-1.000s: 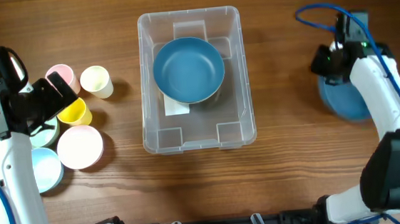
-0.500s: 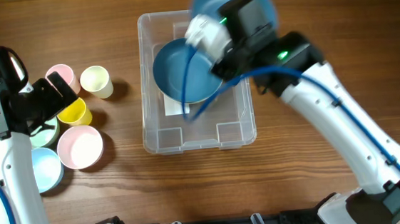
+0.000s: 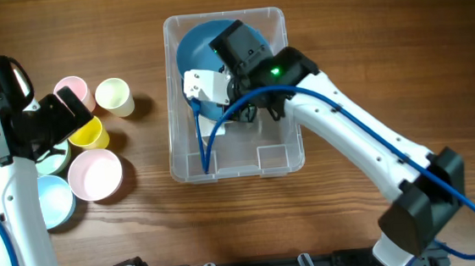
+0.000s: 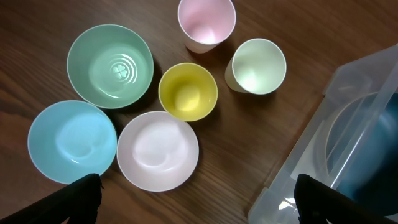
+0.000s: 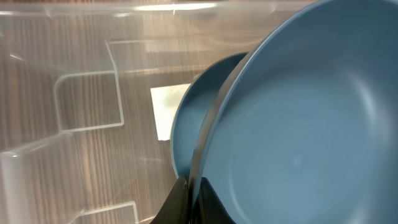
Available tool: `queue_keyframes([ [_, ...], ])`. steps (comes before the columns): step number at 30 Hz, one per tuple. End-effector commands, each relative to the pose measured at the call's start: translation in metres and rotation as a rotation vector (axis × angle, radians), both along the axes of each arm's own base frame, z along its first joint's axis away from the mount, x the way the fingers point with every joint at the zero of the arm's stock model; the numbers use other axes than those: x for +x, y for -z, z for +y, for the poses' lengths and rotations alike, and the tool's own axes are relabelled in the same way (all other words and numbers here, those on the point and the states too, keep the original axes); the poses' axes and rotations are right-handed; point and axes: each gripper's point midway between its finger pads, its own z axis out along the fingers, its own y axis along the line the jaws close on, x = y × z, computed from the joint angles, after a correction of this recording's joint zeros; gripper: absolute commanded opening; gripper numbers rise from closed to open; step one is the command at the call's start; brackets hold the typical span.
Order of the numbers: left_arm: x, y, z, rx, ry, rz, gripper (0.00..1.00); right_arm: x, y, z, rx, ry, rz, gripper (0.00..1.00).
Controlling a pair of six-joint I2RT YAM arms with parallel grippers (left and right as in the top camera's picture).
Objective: Pack container
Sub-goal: 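Lower the second teal bowl into the container onto the stack, release, then withdraw the right gripper to the right side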
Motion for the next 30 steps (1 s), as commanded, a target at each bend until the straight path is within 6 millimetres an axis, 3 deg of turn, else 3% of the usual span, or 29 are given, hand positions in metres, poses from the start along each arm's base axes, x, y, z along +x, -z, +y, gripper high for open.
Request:
queue_keyframes([
  [1, 0.001, -0.004, 0.0, -0.015, -0.008, -0.017, 1.0, 0.004, -0.001, 0.006, 0.012, -0.024, -0.008, 0.27],
  [2, 0.001, -0.004, 0.0, -0.015, -0.008, -0.017, 1.0, 0.004, -0.001, 0.006, 0.013, -0.023, -0.01, 0.5],
  [3, 0.001, -0.004, -0.001, -0.015, -0.008, -0.016, 1.0, 0.006, -0.001, 0.005, 0.006, -0.016, -0.019, 0.66],
  [7, 0.001, -0.004, -0.001, -0.015, -0.008, -0.016, 1.0, 0.014, -0.011, -0.003, 0.0, 0.07, -0.056, 0.63],
  [10, 0.0, -0.004, -0.001, -0.016, -0.008, -0.013, 1.0, 0.029, -0.058, -0.015, 0.099, 0.266, -0.147, 0.59],
  [11, 0.0, -0.004, -0.001, -0.016, -0.008, -0.013, 1.0, 0.041, -0.088, -0.032, 0.178, 0.427, -0.203, 0.59],
  [13, 0.0, -0.004, -0.001, -0.016, -0.008, -0.013, 1.0, 0.06, -0.134, -0.084, 0.339, 0.768, -0.249, 0.63],
  [15, 0.001, -0.004, -0.001, -0.02, -0.01, -0.016, 1.0, 0.069, -0.152, -0.146, 0.475, 1.06, -0.193, 0.79],
  [18, 0.004, -0.005, -0.008, -0.052, 0.011, -0.03, 1.0, 0.072, -0.138, -0.226, 0.558, 1.313, -0.016, 1.0],
  [19, 0.006, -0.006, -0.009, -0.054, 0.02, -0.037, 0.99, 0.071, -0.13, -0.244, 0.559, 1.363, 0.031, 1.0],
  [21, 0.013, -0.008, -0.02, -0.039, 0.081, -0.053, 0.99, 0.061, -0.104, -0.301, 0.527, 1.544, 0.125, 1.0],
  [23, 0.023, -0.008, -0.035, -0.035, 0.138, -0.066, 0.95, 0.055, -0.086, -0.333, 0.506, 1.666, 0.172, 1.0],
  [27, 0.069, 0.005, -0.081, -0.004, 0.287, -0.101, 0.9, 0.045, -0.047, -0.349, 0.48, 1.745, 0.287, 1.0],
  [30, 0.102, 0.04, -0.088, 0.04, 0.309, -0.026, 0.93, 0.042, -0.021, -0.349, 0.437, 1.761, 0.339, 1.0],
])
